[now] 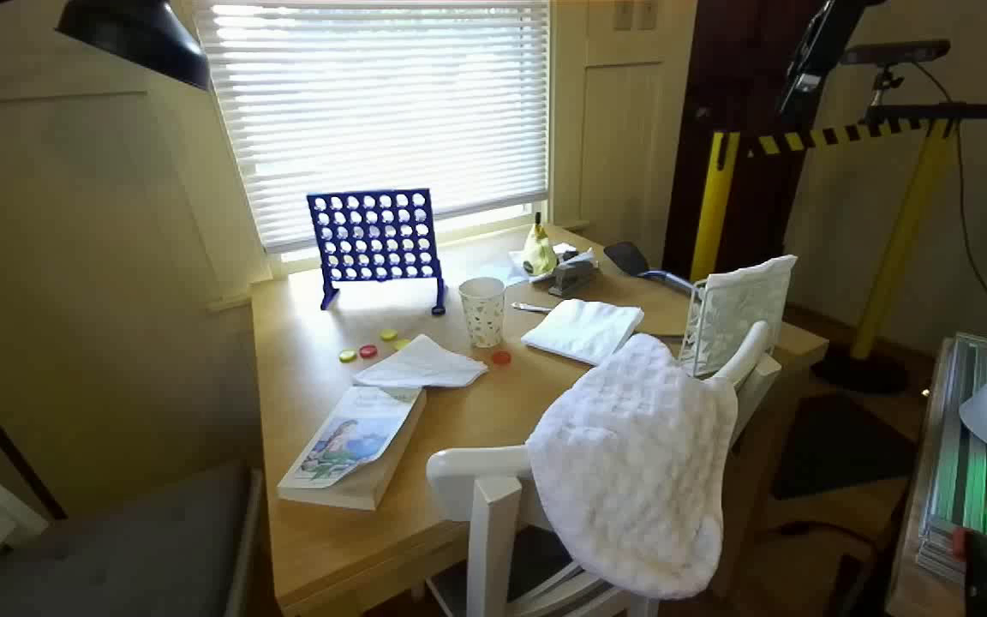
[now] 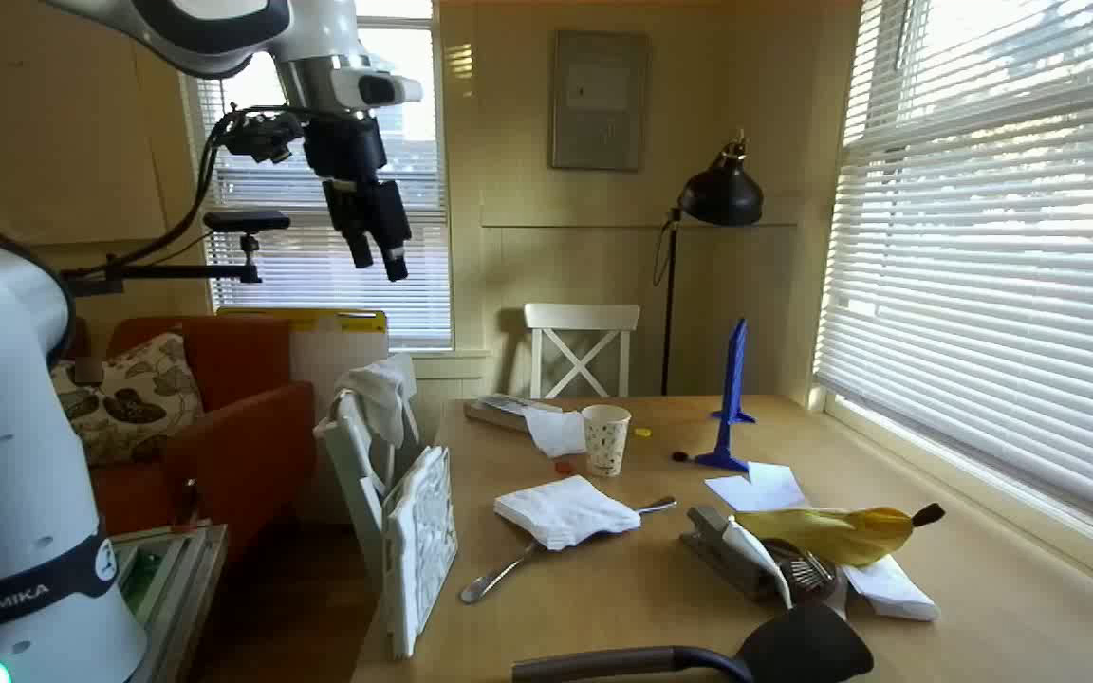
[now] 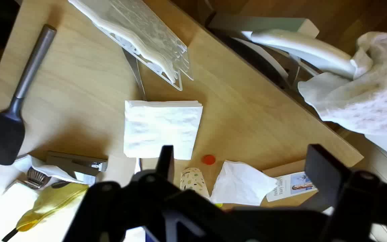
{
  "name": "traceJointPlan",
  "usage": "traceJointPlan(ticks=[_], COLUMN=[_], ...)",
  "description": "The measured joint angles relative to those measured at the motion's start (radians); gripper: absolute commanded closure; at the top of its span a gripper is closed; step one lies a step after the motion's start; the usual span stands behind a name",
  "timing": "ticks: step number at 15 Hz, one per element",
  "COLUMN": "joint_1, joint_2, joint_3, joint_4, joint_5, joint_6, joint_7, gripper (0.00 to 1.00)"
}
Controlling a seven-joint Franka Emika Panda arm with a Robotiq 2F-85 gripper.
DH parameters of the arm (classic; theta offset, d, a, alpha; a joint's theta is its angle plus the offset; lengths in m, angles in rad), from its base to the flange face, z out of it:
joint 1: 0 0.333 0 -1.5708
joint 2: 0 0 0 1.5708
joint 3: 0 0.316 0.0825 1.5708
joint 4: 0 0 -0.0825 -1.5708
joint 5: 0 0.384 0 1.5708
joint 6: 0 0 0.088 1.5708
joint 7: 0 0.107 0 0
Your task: Move the white napkin holder to the left
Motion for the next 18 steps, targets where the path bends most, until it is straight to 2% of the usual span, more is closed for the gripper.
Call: traceJointPlan(ticks=[9, 12, 15, 18], joint_1=[0.0, 0.0, 0.003, 0.007], joint_2=[0.0, 0.015, 0.037, 0.082], joint_3=[0.003, -0.01, -0.089, -0.185], joint_4=[0.0, -0.017, -0.067, -0.069], joint_5=[-0.012, -0.074, -0.106, -0.139], joint_6=[0.0, -0.017, -0.018, -0.018], joint_7=[-0.01, -0.132, -0.323, -0.529], gripper=[0.0, 0.0, 0.0, 0.0])
